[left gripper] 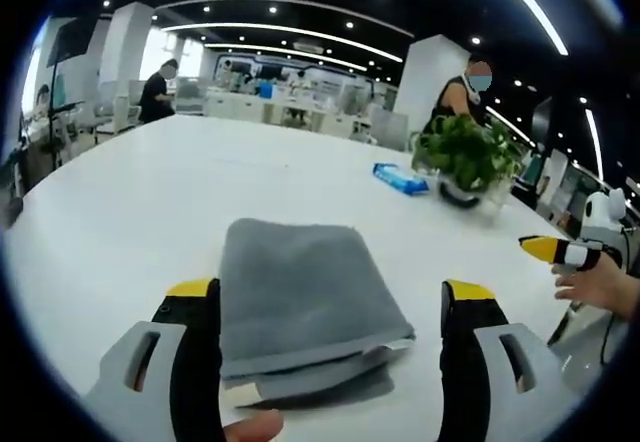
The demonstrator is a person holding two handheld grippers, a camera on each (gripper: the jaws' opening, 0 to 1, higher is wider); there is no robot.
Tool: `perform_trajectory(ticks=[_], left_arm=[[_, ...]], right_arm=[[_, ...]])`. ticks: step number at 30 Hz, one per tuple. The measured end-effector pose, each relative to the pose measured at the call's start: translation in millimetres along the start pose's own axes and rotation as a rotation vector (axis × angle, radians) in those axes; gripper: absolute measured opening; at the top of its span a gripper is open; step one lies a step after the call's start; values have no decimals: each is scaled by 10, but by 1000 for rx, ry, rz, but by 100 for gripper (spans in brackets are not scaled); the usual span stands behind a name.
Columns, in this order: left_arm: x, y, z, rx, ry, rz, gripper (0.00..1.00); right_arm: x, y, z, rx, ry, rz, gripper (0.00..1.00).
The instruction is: Open the folded towel by lifting each exposed corner and separating the folded layers until the towel lies flat within the target outline without major curled edges
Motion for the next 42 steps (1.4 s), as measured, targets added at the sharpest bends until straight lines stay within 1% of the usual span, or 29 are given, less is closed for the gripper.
perform_trajectory(ticks=[3,6,9,19,23,28,32,35,40,41,42], left_arm=[[-40,-5,38,-9,7,22,90],[-72,1,77,-22,13,30,90],[-132,-24,130,-30,22,52,89],[-318,-141,306,-30,56,127,86],[-376,-191,324,-33,54,157,85],[-453,-264,362,-15,60,185,84],[-493,-348,391,-19,63,216,80],[-503,-384,402,31,63,228,79],[-513,-407,394,37,54,235,76],[-521,-430,381,61,46,241,75],[-506,-454,351,112,51,263,73]], right_arm=[[15,12,-8,-10,-4,-9,82],[18,16,-23,-15,-8,-14,81],[20,23,-31,-24,-8,-18,81],[9,9,-53,-11,-23,-6,80],[16,11,-69,-20,-29,-9,80],[18,3,-89,-30,-34,-6,79],[17,-3,-86,-24,-35,2,78],[17,-3,-77,-15,-34,6,78],[12,-4,-64,-15,-27,7,78],[10,-6,-59,-16,-25,8,78],[7,-10,-53,-14,-23,12,78]])
Point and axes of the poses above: the point that each gripper's makers call its tool centre point, and the gripper's own axes: x roughly backward along the fingers, z roughly to its left, y roughly out of its top, the point moved 9 cm from there along x, roughly backward along the fingers, and after that the axes turned 10 degrees about -x, right-handed, at the moved point
